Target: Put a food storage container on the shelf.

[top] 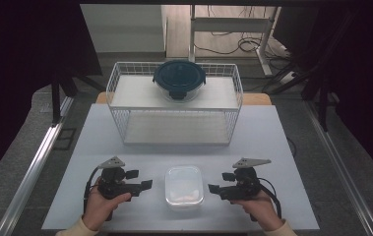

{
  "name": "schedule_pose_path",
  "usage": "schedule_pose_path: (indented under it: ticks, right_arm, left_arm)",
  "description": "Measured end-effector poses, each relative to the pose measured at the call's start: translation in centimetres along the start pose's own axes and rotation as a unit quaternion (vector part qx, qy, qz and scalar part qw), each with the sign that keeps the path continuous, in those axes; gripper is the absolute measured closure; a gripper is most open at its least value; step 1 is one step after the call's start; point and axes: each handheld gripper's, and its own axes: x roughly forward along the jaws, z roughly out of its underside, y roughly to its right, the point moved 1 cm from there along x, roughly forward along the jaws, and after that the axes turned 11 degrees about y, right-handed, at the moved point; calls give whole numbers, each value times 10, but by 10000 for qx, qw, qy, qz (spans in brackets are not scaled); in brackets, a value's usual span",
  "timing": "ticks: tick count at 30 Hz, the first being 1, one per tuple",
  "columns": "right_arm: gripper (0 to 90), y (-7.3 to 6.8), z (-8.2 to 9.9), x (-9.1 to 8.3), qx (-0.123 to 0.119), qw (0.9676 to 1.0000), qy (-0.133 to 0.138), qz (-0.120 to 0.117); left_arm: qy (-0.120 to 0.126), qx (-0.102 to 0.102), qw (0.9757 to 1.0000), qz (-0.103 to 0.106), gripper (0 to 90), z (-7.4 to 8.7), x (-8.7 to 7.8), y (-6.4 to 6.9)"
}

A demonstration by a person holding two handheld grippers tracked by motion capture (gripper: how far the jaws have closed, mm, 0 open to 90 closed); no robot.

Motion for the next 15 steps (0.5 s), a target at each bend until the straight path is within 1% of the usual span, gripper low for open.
schedule_pose_path:
  ticks: [2, 3, 4, 5, 9, 11, 12, 13, 14, 15]
  right_arm:
    - [247, -1, 2, 2, 46, 10000, -2, -18]
    - [247, -1, 3, 3, 151, 9999, 4, -81]
    - [247, -1, 3, 3, 151, 9999, 4, -81]
    - [247, -2, 3, 4, 220, 9997, 9, -115]
    - [252, -3, 4, 7, 286, 9995, -16, -162]
    - [261, -2, 5, 9, 362, 9992, -40, -184]
    - [264, -2, 6, 10, 410, 9989, -43, -210]
    - [269, -2, 6, 12, 510, 9983, -46, -269]
    - [269, -2, 6, 12, 510, 9983, -46, -269]
    - [274, -2, 7, 13, 551, 9980, -42, -297]
  left_arm:
    - [-8, -54, 10000, 10, 229, 1, 2, 1]
    - [3, -155, 9999, 37, 229, 1, 4, 2]
    - [3, -155, 9999, 37, 230, 1, 4, 2]
    - [-15, -242, 9997, 73, 230, 2, 7, 3]
    - [-79, -319, 9994, 84, 230, 4, 10, 3]
    - [-111, -459, 9988, 151, 230, 5, 13, 2]
    - [-115, -575, 9981, 193, 231, 5, 14, 1]
    - [-111, -698, 9972, 259, 231, 5, 15, 1]
    - [-111, -698, 9972, 259, 232, 5, 15, 1]
    - [-120, -753, 9967, 291, 233, 5, 15, 1]
